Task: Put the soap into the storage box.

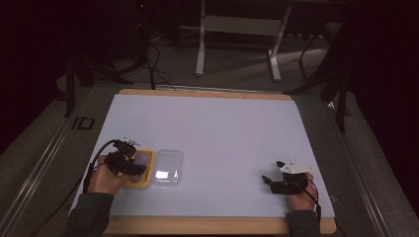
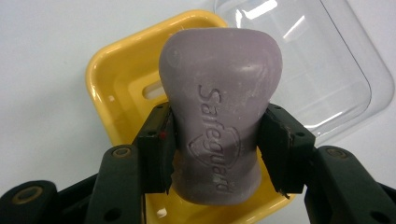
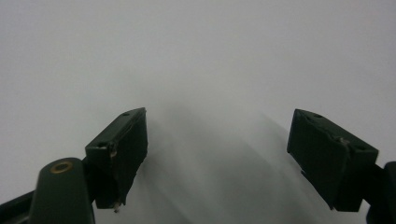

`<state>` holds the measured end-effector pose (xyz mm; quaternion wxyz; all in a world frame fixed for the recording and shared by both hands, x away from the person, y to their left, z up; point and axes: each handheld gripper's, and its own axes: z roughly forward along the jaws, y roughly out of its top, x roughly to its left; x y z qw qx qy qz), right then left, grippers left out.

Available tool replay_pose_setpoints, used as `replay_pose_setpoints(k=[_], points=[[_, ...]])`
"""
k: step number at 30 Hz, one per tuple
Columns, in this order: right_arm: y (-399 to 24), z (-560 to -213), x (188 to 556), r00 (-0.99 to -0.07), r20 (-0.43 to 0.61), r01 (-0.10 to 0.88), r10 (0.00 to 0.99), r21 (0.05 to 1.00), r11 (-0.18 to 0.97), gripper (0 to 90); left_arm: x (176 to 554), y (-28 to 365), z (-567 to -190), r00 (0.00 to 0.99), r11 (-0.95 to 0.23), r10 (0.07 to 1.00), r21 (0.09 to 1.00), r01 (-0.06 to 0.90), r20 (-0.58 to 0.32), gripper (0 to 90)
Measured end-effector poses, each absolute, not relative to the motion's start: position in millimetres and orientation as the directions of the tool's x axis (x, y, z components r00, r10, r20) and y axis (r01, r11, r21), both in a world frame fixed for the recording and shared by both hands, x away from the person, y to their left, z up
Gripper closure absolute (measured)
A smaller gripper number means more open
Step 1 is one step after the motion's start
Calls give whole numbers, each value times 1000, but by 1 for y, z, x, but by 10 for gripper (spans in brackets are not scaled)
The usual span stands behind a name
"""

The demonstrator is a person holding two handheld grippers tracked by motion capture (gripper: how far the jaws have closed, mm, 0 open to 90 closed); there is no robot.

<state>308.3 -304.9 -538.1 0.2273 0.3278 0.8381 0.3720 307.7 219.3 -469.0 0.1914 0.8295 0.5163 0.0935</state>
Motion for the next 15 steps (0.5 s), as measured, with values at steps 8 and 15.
replay_pose_setpoints(k=[8,15], points=[[-305,-538,309,-682,-138,378,718,774,508,198,309,219,-473,436,-394,900,399,828,-16,495],[-305,-538,309,-682,-138,378,718,775,508,199,313,217,-480,417,-391,909,385,836,17,494]])
